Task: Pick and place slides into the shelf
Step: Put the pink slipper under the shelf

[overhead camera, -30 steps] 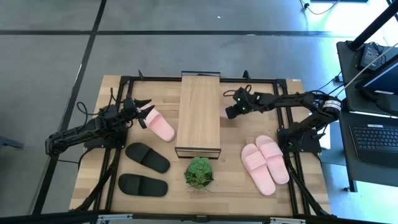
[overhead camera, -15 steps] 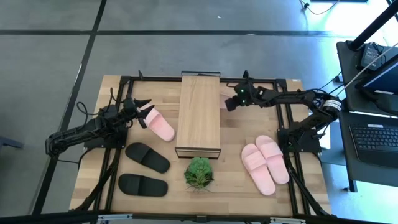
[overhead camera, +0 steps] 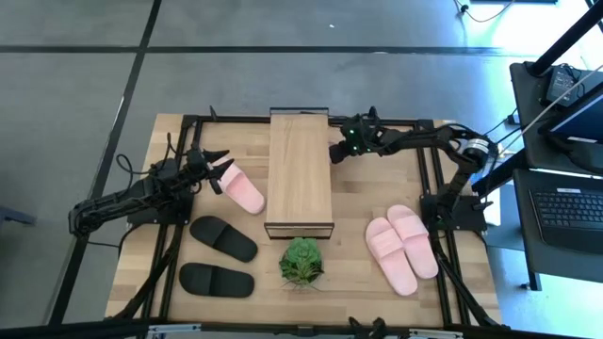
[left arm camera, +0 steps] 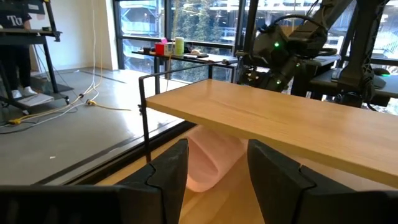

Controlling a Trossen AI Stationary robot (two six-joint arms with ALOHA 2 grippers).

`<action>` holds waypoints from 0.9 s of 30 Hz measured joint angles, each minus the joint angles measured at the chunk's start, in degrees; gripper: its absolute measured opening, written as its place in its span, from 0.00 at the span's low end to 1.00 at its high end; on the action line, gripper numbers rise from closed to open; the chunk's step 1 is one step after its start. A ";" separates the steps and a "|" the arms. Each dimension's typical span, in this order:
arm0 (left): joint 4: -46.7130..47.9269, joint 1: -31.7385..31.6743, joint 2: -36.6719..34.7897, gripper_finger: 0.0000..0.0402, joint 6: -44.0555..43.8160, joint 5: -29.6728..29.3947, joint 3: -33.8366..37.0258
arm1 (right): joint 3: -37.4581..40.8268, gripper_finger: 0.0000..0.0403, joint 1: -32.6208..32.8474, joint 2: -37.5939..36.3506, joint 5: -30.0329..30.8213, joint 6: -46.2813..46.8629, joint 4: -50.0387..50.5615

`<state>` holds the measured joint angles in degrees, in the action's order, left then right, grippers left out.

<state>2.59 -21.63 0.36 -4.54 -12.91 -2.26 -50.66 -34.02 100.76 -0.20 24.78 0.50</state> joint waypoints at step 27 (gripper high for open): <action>0.00 0.02 0.00 0.39 0.02 -0.06 0.02 | -4.43 0.19 0.00 2.87 2.16 -2.82 5.22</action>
<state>2.59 -21.61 0.36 -4.51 -12.97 -2.24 -55.09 -34.02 103.63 1.96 21.96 5.72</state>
